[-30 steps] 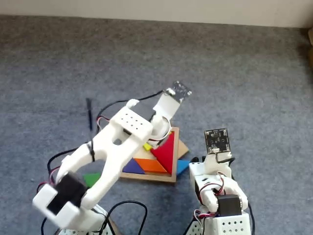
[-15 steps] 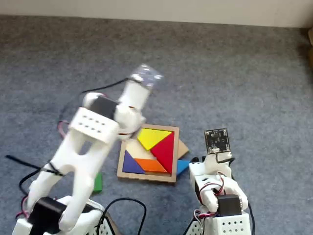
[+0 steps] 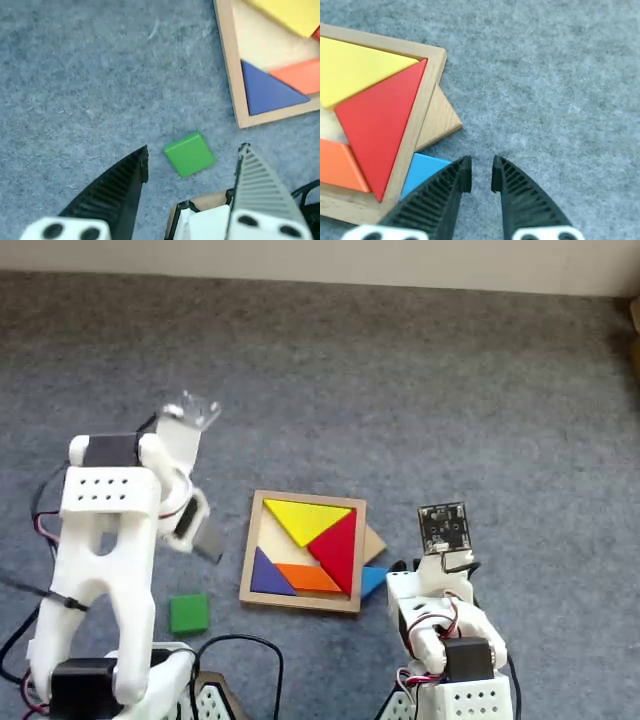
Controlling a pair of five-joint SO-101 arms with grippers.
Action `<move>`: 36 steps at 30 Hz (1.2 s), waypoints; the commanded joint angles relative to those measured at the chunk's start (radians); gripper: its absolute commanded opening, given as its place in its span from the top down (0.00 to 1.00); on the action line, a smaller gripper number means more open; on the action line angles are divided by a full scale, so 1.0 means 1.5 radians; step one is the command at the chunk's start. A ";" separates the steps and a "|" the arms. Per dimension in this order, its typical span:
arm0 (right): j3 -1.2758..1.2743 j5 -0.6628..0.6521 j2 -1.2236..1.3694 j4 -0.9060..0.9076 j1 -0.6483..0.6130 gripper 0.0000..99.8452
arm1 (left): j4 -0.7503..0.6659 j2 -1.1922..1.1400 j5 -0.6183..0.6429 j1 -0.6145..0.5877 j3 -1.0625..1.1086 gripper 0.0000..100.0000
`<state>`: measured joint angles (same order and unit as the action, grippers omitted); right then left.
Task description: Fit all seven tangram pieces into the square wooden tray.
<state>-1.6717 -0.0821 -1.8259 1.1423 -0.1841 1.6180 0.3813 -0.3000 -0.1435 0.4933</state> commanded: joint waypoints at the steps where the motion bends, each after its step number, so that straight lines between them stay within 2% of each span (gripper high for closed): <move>1: -0.065 0.003 -0.007 -0.013 0.009 0.92 | -0.004 0.021 -0.047 -0.041 0.067 0.72; 7: -0.065 0.003 -0.007 -0.013 0.009 0.92 | -0.109 0.021 -0.047 -0.070 0.180 0.72; 16: -0.065 0.003 -0.007 -0.013 0.009 0.92 | -0.216 0.021 -0.049 -0.072 0.310 0.72; 21: -0.065 0.003 -0.007 -0.013 0.009 0.92 | -0.234 0.015 -0.048 -0.071 0.319 0.72; 28: -0.065 0.003 -0.007 -0.013 0.009 0.92 | -0.340 0.014 -0.051 -0.072 0.381 0.87; 36: -0.065 0.003 -0.007 -0.013 0.009 0.92 | -0.358 0.016 -0.048 -0.073 0.394 0.90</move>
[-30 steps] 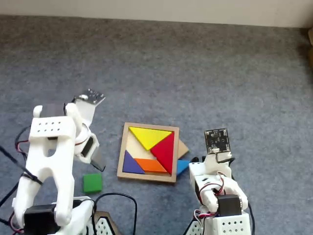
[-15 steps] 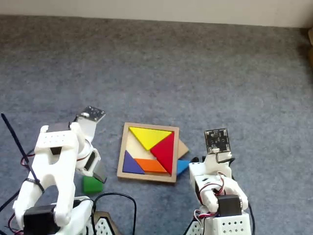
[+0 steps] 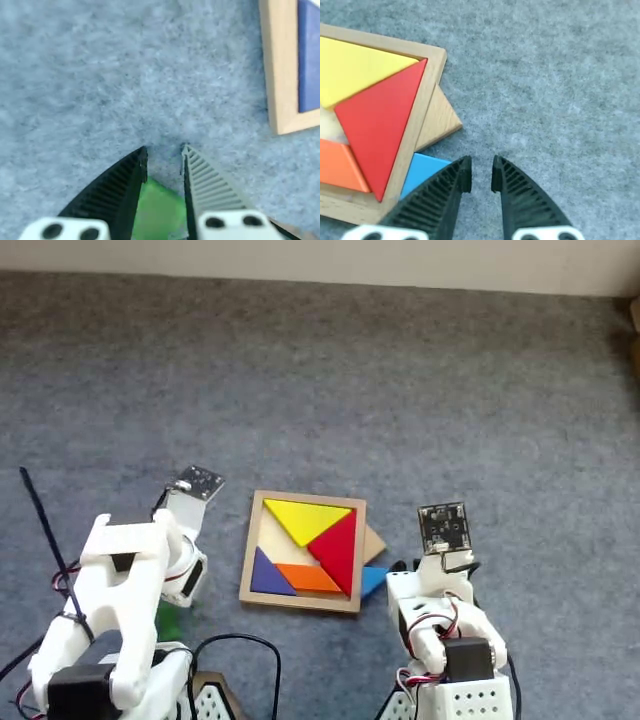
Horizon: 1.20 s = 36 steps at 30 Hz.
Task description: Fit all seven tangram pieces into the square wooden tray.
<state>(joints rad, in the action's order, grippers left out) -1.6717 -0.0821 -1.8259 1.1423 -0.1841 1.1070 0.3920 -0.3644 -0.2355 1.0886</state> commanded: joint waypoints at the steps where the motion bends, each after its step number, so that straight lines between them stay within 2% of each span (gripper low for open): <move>1: -0.065 0.003 -0.007 -0.013 0.009 0.92 | -0.029 0.013 -0.004 -0.012 -0.004 0.91; 5: -0.065 0.003 -0.007 -0.013 0.009 0.92 | -0.069 0.014 -0.004 -0.012 -0.022 0.97; 10: -0.065 0.003 -0.007 -0.013 0.009 0.92 | -0.052 0.014 -0.004 -0.007 -0.071 0.99; 15: -0.065 0.003 -0.007 -0.013 0.009 0.92 | 0.062 0.014 -0.004 -0.014 -0.175 0.99; 21: -0.065 0.003 -0.007 -0.013 0.009 0.92 | 0.217 0.015 -0.010 -0.072 -0.337 0.99; 28: -0.065 0.003 -0.007 -0.013 0.009 0.92 | 0.268 0.015 -0.181 -0.143 -0.337 0.99; 33: -0.065 0.003 -0.007 -0.013 0.009 0.92 | 0.238 0.015 -0.285 -0.174 -0.240 0.99; 36: -0.065 0.003 -0.007 -0.013 0.009 0.92 | 0.193 0.015 -0.311 -0.175 -0.182 0.99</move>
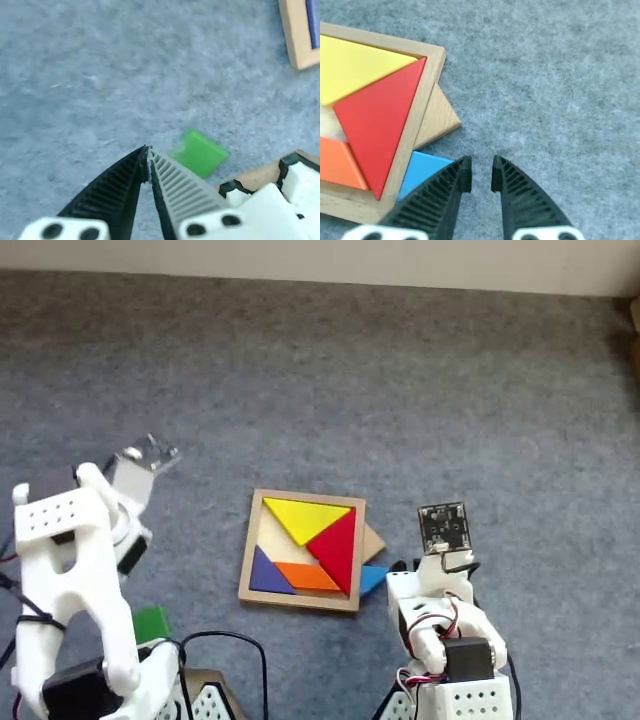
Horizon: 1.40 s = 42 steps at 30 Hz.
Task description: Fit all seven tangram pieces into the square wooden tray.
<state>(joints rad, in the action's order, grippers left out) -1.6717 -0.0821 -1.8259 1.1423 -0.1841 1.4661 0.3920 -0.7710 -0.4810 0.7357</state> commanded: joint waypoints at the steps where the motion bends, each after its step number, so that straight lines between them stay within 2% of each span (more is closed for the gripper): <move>1: -0.065 0.003 -0.007 -0.013 0.009 0.92 | -0.061 0.015 -0.045 -0.011 0.070 0.99; 5: -0.065 0.003 -0.007 -0.013 0.009 0.92 | -0.105 0.015 -0.074 -0.007 0.124 0.94; 8: -0.065 0.003 -0.007 -0.014 0.009 0.92 | -0.142 0.015 -0.074 -0.011 0.151 0.87; 12: -0.065 0.003 -0.007 -0.014 0.009 0.92 | -0.191 0.014 -0.075 -0.009 0.196 0.83; 24: -0.065 0.003 -0.007 -0.014 0.009 0.92 | -0.468 0.008 -0.077 -0.012 0.256 0.81; 29: -0.065 0.003 -0.007 -0.014 0.009 0.92 | -0.502 0.014 -0.070 -0.028 0.224 0.81; 32: -0.065 0.003 -0.007 -0.014 0.009 0.92 | -0.479 0.014 -0.029 -0.061 0.173 0.80; 36: -0.065 0.003 -0.007 -0.014 0.009 0.92 | -0.337 0.014 -0.023 -0.093 0.082 0.80; 42: -0.065 0.003 -0.007 -0.014 0.009 0.92 | -0.046 0.014 -0.161 -0.099 -0.037 0.81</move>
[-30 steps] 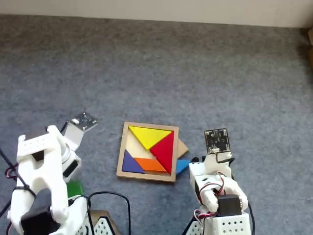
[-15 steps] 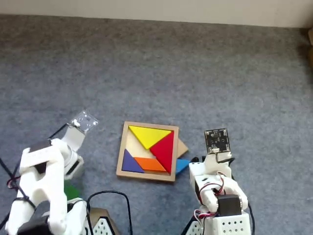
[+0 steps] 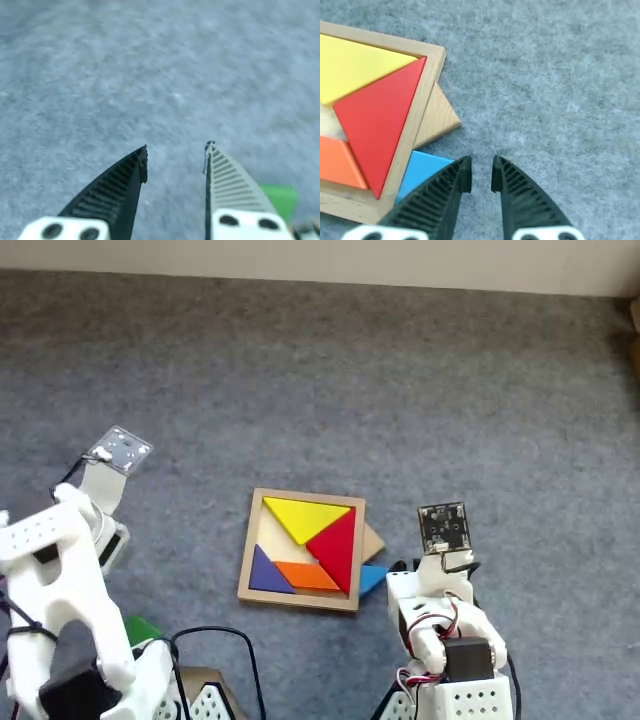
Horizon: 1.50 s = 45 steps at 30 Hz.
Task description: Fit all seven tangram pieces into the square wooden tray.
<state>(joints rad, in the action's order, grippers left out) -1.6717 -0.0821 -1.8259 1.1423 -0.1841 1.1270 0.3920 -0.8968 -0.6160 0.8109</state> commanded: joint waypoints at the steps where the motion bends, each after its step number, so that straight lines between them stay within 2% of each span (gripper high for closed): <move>1: -0.065 0.003 -0.007 -0.014 0.009 0.92 | 0.215 0.014 -0.099 -0.009 -0.097 0.81; 4: -0.065 0.003 -0.007 -0.014 0.009 0.92 | 0.267 0.014 -0.199 -0.010 -0.086 0.81; 9: -0.065 0.003 -0.007 -0.014 0.009 0.92 | 0.274 0.014 -0.309 -0.041 -0.020 0.81; 13: -0.065 0.003 -0.007 -0.014 0.009 0.92 | 0.267 0.010 -0.391 -0.055 0.056 0.88; 16: -0.065 0.003 -0.007 -0.014 0.009 0.92 | 0.229 0.009 -0.416 -0.055 0.115 0.93; 19: -0.065 0.003 -0.007 -0.014 0.009 0.92 | 0.177 0.008 -0.416 -0.053 0.172 0.94; 25: -0.065 0.003 -0.007 -0.014 0.009 0.92 | 0.016 0.008 -0.410 -0.051 0.257 0.94; 27: -0.065 0.003 -0.007 -0.014 0.009 0.92 | -0.026 0.014 -0.391 -0.054 0.256 0.94; 30: -0.065 0.003 -0.007 -0.014 0.009 0.92 | -0.066 0.014 -0.307 -0.054 0.205 0.94; 39: -0.065 0.003 -0.007 -0.014 0.009 0.92 | -0.063 0.014 -0.054 -0.055 -0.023 0.94; 43: -0.065 0.003 -0.007 -0.014 0.009 0.92 | 0.029 0.014 -0.006 -0.051 -0.103 0.93; 45: -0.065 0.003 -0.007 -0.014 0.009 0.92 | 0.091 0.014 -0.002 -0.050 -0.132 0.88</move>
<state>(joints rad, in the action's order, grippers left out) -1.6717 -0.0821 -1.8259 1.1423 -0.1841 1.1132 0.3920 -0.9383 -0.6851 0.7388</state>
